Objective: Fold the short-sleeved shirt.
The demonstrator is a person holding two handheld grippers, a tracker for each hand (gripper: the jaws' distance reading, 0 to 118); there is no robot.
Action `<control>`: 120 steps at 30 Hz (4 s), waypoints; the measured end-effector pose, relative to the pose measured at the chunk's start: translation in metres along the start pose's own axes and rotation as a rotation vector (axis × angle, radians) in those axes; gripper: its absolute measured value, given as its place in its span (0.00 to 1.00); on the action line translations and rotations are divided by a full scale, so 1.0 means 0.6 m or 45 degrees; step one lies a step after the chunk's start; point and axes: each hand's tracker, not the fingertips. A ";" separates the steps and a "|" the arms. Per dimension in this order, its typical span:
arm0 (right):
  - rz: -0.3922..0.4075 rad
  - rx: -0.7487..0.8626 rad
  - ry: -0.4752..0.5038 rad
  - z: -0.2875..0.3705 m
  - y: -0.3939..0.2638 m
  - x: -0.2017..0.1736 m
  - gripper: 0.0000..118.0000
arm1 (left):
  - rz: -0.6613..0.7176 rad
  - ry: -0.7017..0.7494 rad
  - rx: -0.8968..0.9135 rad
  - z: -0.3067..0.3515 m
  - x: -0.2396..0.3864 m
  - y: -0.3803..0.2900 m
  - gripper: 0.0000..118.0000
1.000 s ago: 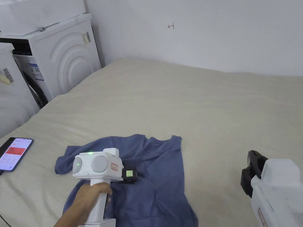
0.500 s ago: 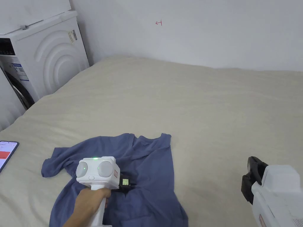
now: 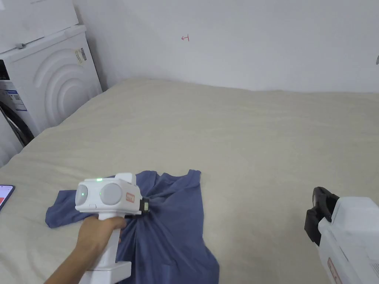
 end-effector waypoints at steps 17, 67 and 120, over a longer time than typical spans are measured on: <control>-0.009 0.094 -0.288 0.102 0.021 0.176 0.00 | -0.564 -0.446 0.297 0.168 0.422 0.132 0.00; -0.020 0.083 -0.472 0.176 0.025 0.243 0.00 | -0.644 -0.636 0.232 0.044 0.598 -0.090 0.95; 0.001 0.168 -0.366 0.144 0.007 0.189 0.00 | -0.310 -0.083 1.014 0.130 0.257 -0.169 0.00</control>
